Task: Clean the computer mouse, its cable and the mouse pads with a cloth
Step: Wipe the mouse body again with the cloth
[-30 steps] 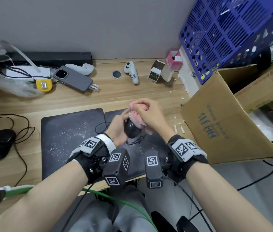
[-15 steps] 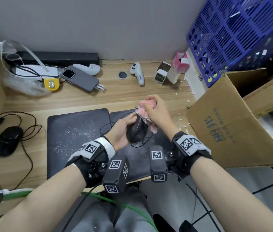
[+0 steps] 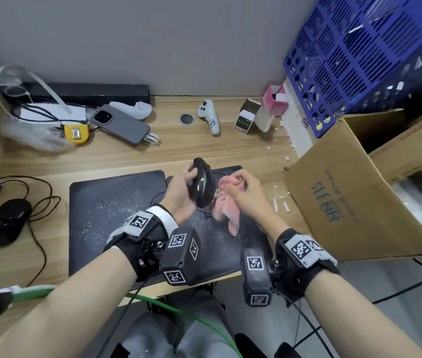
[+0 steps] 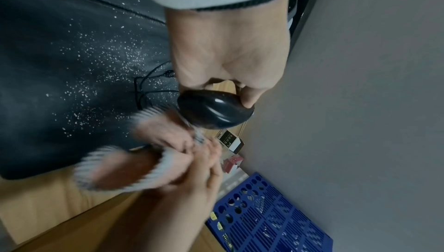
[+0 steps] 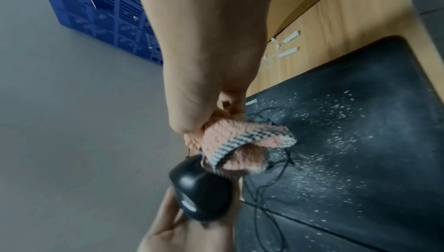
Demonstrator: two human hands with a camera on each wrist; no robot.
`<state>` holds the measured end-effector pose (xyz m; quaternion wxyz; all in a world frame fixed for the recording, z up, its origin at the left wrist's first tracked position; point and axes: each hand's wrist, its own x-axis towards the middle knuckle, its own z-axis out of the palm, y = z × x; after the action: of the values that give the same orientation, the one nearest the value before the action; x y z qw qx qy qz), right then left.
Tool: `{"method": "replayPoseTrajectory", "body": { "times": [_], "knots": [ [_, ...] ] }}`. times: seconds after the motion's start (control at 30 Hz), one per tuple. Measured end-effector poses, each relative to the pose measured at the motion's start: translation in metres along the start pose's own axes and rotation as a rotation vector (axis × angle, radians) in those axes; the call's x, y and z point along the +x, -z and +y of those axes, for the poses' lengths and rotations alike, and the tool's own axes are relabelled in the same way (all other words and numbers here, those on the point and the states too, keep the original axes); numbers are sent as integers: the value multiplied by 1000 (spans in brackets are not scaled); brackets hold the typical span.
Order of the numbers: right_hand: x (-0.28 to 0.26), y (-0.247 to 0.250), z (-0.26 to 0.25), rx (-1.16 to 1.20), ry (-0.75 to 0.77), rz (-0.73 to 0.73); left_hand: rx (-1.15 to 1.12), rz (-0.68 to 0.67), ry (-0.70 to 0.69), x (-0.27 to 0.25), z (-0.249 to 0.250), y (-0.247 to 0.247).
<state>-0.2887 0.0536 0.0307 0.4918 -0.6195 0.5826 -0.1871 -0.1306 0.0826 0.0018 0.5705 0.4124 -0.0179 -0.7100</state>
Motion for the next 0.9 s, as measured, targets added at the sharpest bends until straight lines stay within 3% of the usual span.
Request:
{"method": "replayPoseTrajectory", "body": {
  "times": [0.13,0.33,0.6,0.7,0.9],
  "knots": [
    [23,6,-27,163,62,181,108,-59,27,-10,-9,-6],
    [23,-12,-52,91,169,-37,91,44,-22,-5,-9,-10],
    [-1,-14,-33,-180,221,-182,83,136,-40,2,-2,-16],
    [1,-10,-34,-154,233,-98,104,123,-31,2,-7,-17],
    [30,-6,-38,-97,174,6,195,-39,-56,-8,-7,-9]
  ]
}}
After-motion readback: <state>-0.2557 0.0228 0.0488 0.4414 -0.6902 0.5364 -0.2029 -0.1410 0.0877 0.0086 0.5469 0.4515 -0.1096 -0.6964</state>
